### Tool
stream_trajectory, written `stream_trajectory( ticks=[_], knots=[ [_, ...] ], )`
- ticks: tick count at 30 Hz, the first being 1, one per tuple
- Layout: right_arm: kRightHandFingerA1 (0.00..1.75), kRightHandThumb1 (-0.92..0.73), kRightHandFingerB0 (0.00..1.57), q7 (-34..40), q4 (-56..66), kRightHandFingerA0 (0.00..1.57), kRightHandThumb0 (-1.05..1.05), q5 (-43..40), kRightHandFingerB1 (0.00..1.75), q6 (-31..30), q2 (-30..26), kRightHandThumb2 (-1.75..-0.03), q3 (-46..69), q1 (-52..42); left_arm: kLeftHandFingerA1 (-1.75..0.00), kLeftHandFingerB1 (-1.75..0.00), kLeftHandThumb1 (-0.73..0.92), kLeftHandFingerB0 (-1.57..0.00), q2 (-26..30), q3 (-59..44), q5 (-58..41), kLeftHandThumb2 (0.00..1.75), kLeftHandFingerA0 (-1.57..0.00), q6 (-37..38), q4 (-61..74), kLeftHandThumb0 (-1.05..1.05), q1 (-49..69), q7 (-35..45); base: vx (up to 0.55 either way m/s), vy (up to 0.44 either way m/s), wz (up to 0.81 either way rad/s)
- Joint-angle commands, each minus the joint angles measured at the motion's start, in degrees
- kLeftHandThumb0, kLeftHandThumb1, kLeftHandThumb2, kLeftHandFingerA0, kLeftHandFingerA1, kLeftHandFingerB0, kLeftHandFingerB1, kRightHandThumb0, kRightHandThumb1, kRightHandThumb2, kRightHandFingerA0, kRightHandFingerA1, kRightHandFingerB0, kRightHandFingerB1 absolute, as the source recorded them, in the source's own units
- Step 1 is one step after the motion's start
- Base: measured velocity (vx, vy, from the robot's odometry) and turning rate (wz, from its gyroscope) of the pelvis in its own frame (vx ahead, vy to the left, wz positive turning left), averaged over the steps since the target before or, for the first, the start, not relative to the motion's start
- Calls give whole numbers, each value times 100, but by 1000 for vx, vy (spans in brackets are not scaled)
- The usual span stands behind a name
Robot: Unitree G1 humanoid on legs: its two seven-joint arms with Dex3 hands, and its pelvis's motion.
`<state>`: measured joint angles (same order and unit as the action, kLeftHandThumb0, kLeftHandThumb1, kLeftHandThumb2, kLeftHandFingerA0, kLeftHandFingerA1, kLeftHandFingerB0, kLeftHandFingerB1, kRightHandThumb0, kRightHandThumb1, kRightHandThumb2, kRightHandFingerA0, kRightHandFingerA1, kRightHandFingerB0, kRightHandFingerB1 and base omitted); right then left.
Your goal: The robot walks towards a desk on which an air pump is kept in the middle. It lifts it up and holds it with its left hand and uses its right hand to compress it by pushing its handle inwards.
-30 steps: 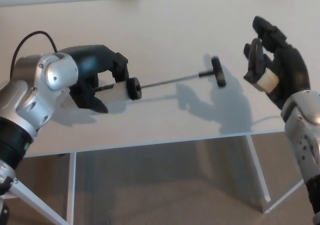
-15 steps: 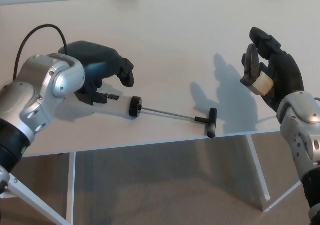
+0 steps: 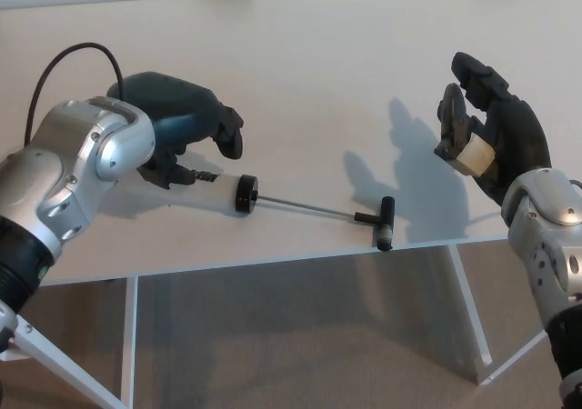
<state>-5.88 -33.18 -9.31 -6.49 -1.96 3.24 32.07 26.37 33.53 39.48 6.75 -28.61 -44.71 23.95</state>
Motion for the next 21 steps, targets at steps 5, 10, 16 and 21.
stream_trajectory(
  ticks=[5, 10, 16, 21],
  knots=[
    [12, -79, 0, -76, 72, 0, -92, 2, 6, 153, 17, -112, 78, -124, -49, -31, 56, -32, -9, 101, 347, 58, -71, -354, 16, -53, 12, 318, 0, 0, 0],
    [12, -76, 0, -91, 148, 0, -93, 9, 7, 143, 0, -112, 86, -185, -3, 0, 49, 0, -163, 610, 946, 90, 0, -1144, 82, -89, -80, 1171, 0, 0, 0],
    [12, -76, 0, -64, 268, 0, -92, 5, 7, 88, 14, -111, 87, -224, -4, 0, 49, 0, -242, 738, 1059, 91, 0, -1447, 170, -89, -54, 1398, 0, 0, 0],
    [12, -76, 0, -65, 309, 0, -92, 50, 7, 151, 1, -111, 67, -254, 0, 0, 57, 0, -291, 787, 1127, 58, 0, -1620, 187, -95, -41, 1569, 0, 0, 0]
  ],
)
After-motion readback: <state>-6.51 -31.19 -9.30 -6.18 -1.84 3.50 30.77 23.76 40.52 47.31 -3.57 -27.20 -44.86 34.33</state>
